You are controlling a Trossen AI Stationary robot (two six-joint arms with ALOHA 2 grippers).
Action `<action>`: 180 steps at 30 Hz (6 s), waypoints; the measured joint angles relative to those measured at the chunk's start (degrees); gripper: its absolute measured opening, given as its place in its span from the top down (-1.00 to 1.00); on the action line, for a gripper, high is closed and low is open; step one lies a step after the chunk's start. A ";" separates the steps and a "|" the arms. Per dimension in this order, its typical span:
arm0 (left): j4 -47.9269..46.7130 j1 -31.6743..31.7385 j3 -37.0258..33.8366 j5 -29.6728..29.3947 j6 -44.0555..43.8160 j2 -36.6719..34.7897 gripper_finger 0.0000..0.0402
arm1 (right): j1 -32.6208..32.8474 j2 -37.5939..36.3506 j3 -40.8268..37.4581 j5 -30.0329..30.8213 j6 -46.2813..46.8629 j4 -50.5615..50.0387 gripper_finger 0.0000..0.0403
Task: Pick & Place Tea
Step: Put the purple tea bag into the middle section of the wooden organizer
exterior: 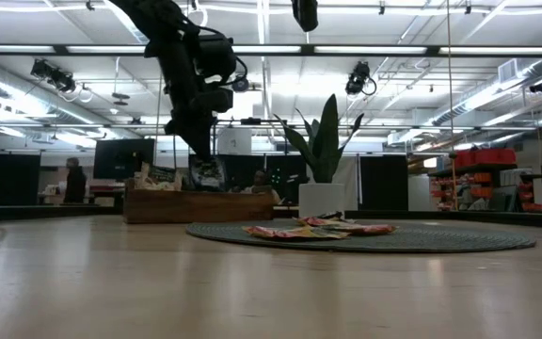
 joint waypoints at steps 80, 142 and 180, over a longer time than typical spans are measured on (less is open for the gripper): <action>-0.19 -8.51 -0.04 -12.02 -3.03 4.57 0.57 | -0.15 0.00 -0.07 0.90 -1.16 -1.12 0.18; 4.29 -28.89 0.00 -16.00 -27.05 -24.55 -0.30 | -27.90 10.88 -20.59 4.51 21.55 -12.87 -0.22; 2.68 -28.87 0.00 -17.82 -28.08 -24.52 -0.30 | -23.51 10.75 -17.88 12.65 14.16 -16.91 0.99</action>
